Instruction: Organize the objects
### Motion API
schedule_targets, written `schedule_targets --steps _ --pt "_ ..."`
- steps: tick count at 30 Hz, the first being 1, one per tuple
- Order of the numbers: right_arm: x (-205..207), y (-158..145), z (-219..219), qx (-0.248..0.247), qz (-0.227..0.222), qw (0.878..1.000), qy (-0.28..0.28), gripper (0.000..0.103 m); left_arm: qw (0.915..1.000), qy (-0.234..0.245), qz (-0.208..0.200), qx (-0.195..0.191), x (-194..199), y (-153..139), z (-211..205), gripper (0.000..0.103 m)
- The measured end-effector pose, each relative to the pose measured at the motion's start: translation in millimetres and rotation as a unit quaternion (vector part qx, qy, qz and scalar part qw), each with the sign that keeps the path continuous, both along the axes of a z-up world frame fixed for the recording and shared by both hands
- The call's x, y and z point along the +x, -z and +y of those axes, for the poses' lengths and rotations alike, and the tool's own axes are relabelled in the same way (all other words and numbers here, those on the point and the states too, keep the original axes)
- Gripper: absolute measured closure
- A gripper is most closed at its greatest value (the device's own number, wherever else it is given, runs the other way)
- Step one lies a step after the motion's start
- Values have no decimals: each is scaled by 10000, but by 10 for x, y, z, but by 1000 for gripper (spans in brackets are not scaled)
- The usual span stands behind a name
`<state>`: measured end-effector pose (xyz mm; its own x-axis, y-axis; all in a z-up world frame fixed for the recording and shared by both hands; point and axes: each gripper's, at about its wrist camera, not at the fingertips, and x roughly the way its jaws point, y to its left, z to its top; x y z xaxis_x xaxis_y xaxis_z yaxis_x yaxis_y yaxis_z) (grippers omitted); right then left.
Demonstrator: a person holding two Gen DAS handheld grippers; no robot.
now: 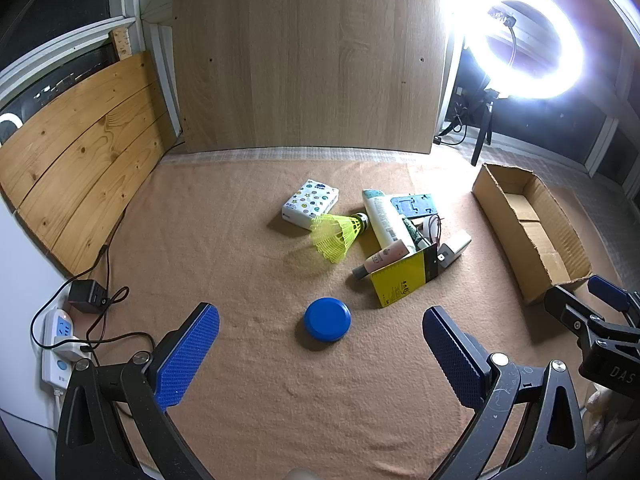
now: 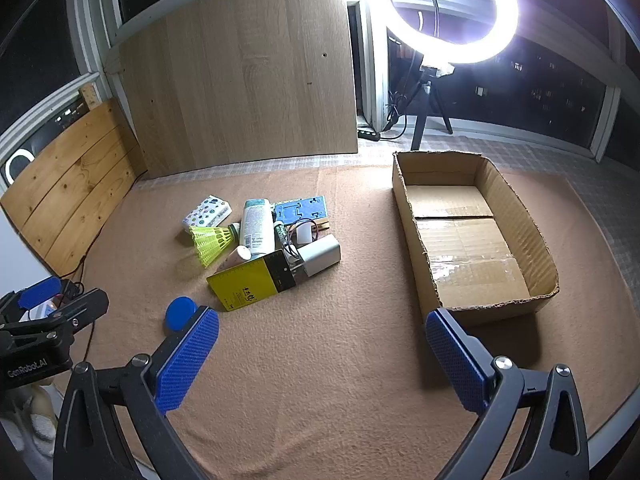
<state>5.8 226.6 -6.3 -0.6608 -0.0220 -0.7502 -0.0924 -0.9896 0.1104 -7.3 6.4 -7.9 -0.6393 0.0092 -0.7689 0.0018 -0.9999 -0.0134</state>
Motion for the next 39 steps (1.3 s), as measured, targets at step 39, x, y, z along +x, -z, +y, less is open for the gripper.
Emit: schedule_targets --steps 39 --pt "-178 191 53 -236 -332 9990 -161 1 9993 45 -369 108 -234 353 -53 0"
